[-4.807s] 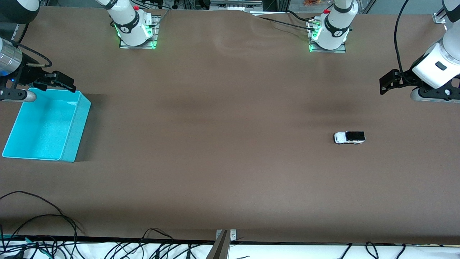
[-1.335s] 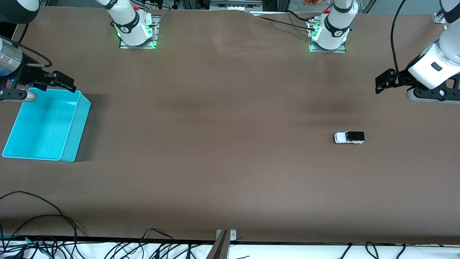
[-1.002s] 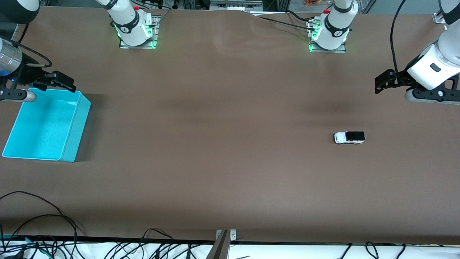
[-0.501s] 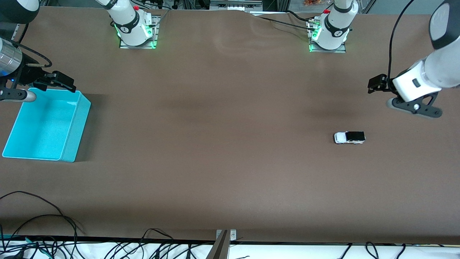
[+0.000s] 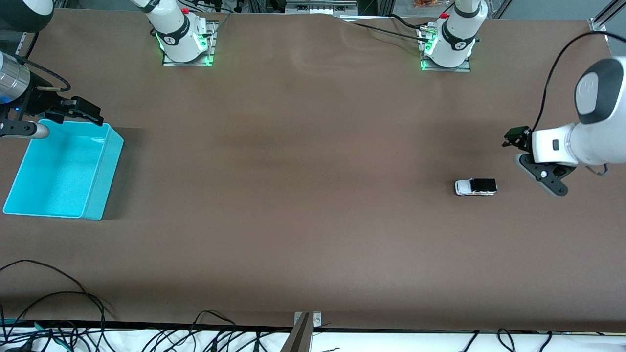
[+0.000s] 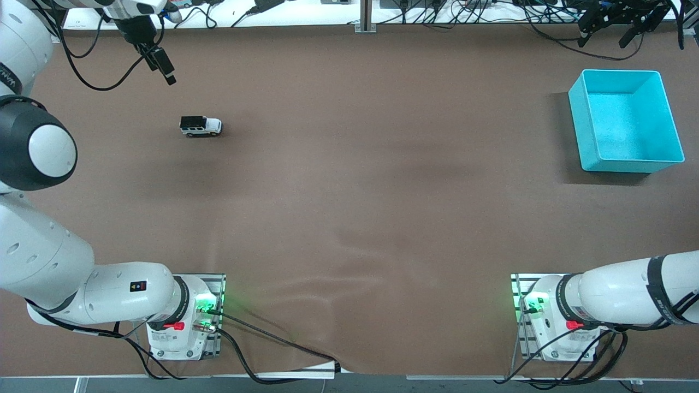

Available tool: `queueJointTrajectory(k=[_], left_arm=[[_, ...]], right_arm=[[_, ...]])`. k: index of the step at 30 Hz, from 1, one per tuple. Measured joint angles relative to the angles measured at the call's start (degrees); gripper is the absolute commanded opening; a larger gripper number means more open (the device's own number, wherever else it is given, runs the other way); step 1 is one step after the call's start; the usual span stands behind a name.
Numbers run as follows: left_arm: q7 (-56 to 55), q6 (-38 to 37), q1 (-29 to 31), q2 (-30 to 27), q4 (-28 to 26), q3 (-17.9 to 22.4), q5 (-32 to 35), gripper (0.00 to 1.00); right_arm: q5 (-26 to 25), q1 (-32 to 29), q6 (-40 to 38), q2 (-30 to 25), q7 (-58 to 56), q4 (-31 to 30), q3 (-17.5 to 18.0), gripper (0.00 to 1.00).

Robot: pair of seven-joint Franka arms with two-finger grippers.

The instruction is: Wind and store white jeep toy

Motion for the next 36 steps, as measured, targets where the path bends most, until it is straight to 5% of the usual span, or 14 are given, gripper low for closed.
queueJointTrajectory(k=[17,36], left_arm=[[32.3,16.2,1.0,11.7,-2.4,0.1,0.9,1.00],[42.8,32.8,1.9,12.4,-15.2,0.0,0.9,1.00]], right_arm=[[0.0,0.0,0.0,0.0,0.0,0.0,0.0,1.00],[0.0,0.0,0.0,0.0,0.0,0.0,-0.1,1.00]])
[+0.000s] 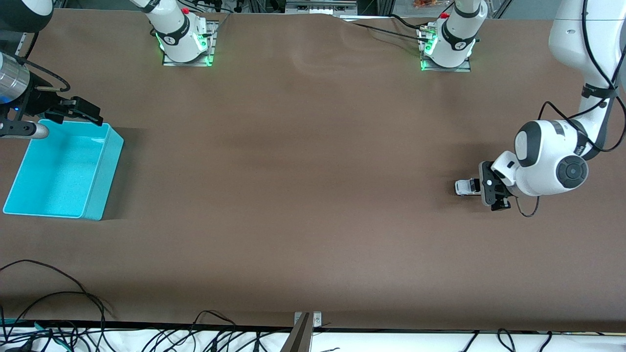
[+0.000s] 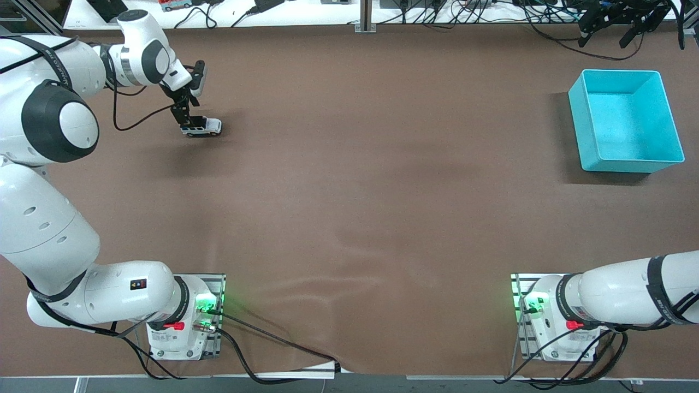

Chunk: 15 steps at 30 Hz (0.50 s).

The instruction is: Wind and store white jeep toy

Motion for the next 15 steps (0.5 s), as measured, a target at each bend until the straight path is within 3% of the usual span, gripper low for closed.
queueJointTrajectory(k=[10,12,15], left_arm=[[0.7,3.3,0.0,0.0,-2.7,-0.1,2.7,0.99],[0.8,4.4,0.0,0.0,-3.2,-0.1,2.8,0.86],[0.9,6.8,0.0,0.0,-4.4,-0.1,2.8,0.54]], right_arm=[[0.0,0.0,0.0,0.0,0.0,0.0,0.0,1.00],[0.0,0.0,0.0,0.0,0.0,0.0,0.0,1.00],[0.0,0.0,0.0,0.0,0.0,0.0,0.0,1.00]])
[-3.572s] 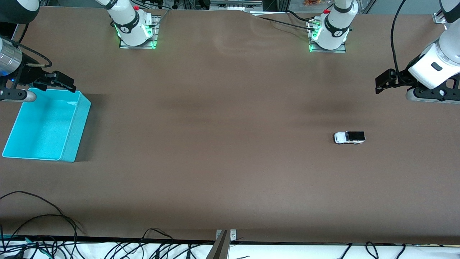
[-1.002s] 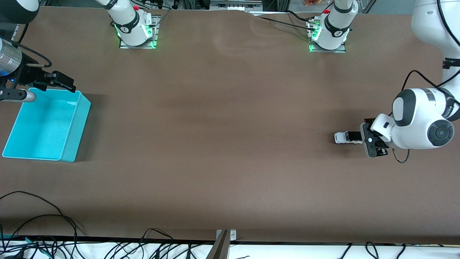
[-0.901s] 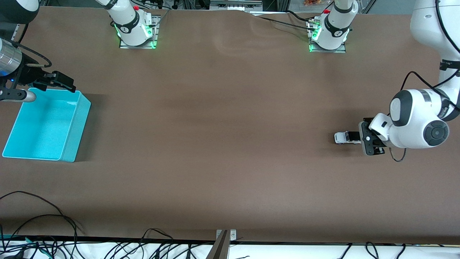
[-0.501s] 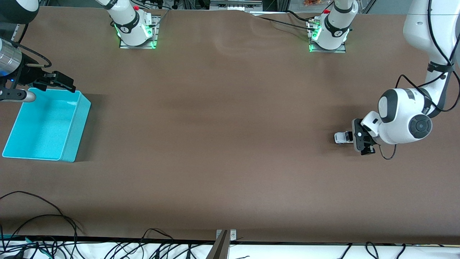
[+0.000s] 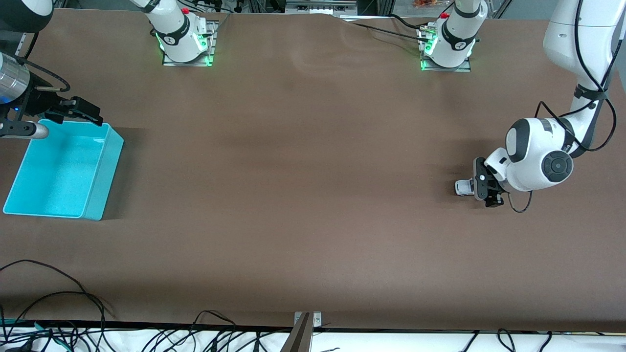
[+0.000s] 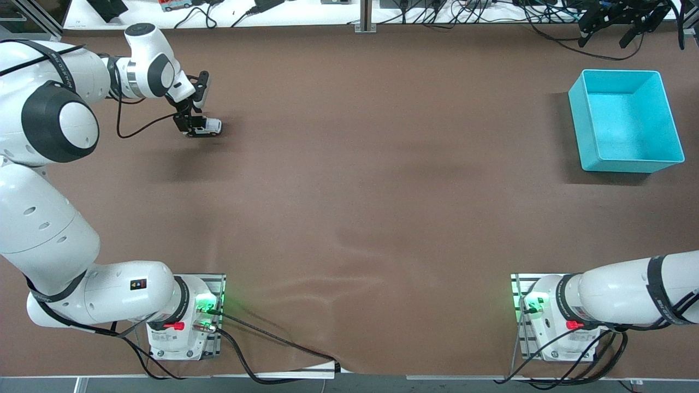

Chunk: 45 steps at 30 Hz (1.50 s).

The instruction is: Wind and store white jeep toy

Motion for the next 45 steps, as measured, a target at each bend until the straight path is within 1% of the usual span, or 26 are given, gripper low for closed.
queueJointTrajectory(k=[2,3,5,7,10,31,38,45], left_arm=[[0.3,1.2,0.0,0.0,-0.7,-0.1,0.0,0.36],[0.6,1.5,0.0,0.0,-0.9,-0.1,0.0,0.30],[1.2,2.0,0.0,0.0,-1.2,-0.1,0.1,0.19],[1.6,2.1,0.0,0.0,-1.2,-0.2,0.1,0.10],[2.3,2.3,0.0,-0.1,-1.2,-0.2,0.1,0.05],[3.3,2.3,0.2,-0.1,-1.2,-0.3,0.1,0.06],[4.2,2.4,2.2,0.0,-1.2,-0.1,0.1,0.06],[9.1,2.5,6.3,0.5,-0.4,0.1,0.1,0.06]], right_arm=[[0.0,0.0,0.0,0.0,0.0,0.0,0.0,1.00],[0.0,0.0,0.0,0.0,0.0,0.0,0.0,1.00],[0.0,0.0,0.0,0.0,0.0,0.0,0.0,1.00],[0.0,0.0,0.0,0.0,0.0,0.0,0.0,1.00],[0.0,0.0,0.0,0.0,0.0,0.0,0.0,1.00],[0.0,0.0,0.0,0.0,0.0,0.0,0.0,1.00],[0.0,0.0,0.0,0.0,0.0,0.0,0.0,1.00],[0.0,0.0,0.0,0.0,0.0,0.0,0.0,1.00]])
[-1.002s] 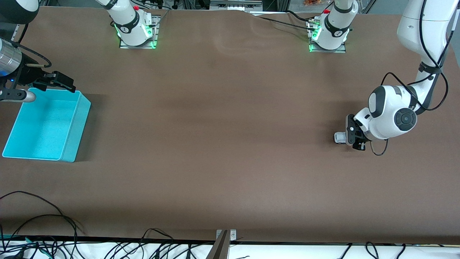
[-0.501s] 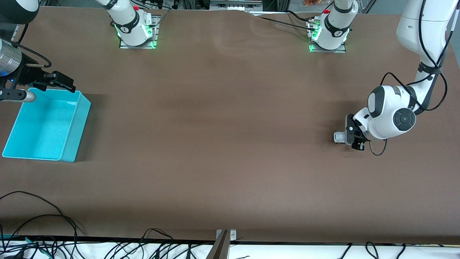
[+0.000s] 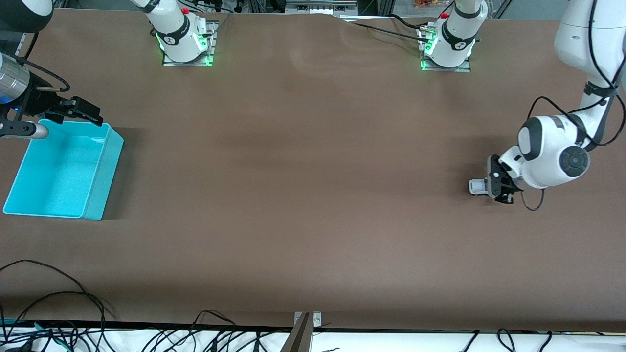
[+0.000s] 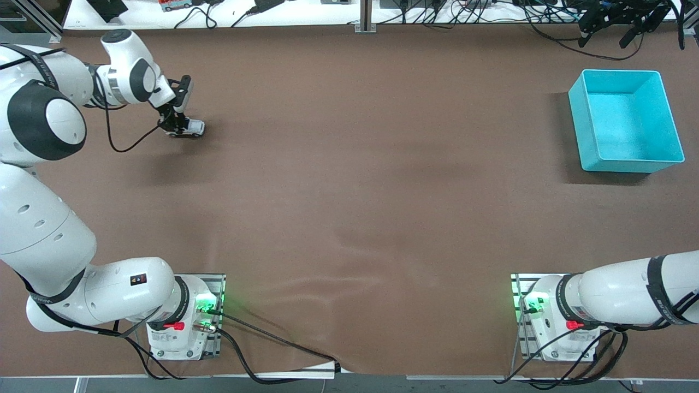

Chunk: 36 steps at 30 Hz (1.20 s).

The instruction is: Wind and store white jeep toy

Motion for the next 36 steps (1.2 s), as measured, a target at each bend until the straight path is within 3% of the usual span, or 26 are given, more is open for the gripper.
queueJointTrajectory(k=[25,30,31,32,33,34,36], left_arm=[[14.9,0.2,15.0,3.6,6.0,0.0,1.5,0.07],[16.1,0.2,15.8,3.9,6.5,0.0,1.5,0.13],[16.2,0.2,15.8,4.0,6.6,0.0,1.5,0.19],[16.3,0.2,15.9,4.0,6.6,-0.1,1.5,0.35],[16.3,0.2,15.9,4.0,6.6,-0.1,1.5,0.63],[16.4,0.2,15.9,4.0,6.6,-0.1,1.5,1.00],[16.5,0.1,15.9,4.0,6.6,-0.1,1.5,1.00]], right_arm=[[0.0,0.0,0.0,0.0,0.0,0.0,0.0,1.00],[0.0,0.0,0.0,0.0,0.0,0.0,0.0,1.00],[0.0,0.0,0.0,0.0,0.0,0.0,0.0,1.00],[0.0,0.0,0.0,0.0,0.0,0.0,0.0,1.00],[0.0,0.0,0.0,0.0,0.0,0.0,0.0,1.00],[0.0,0.0,0.0,0.0,0.0,0.0,0.0,1.00],[0.0,0.0,0.0,0.0,0.0,0.0,0.0,1.00]])
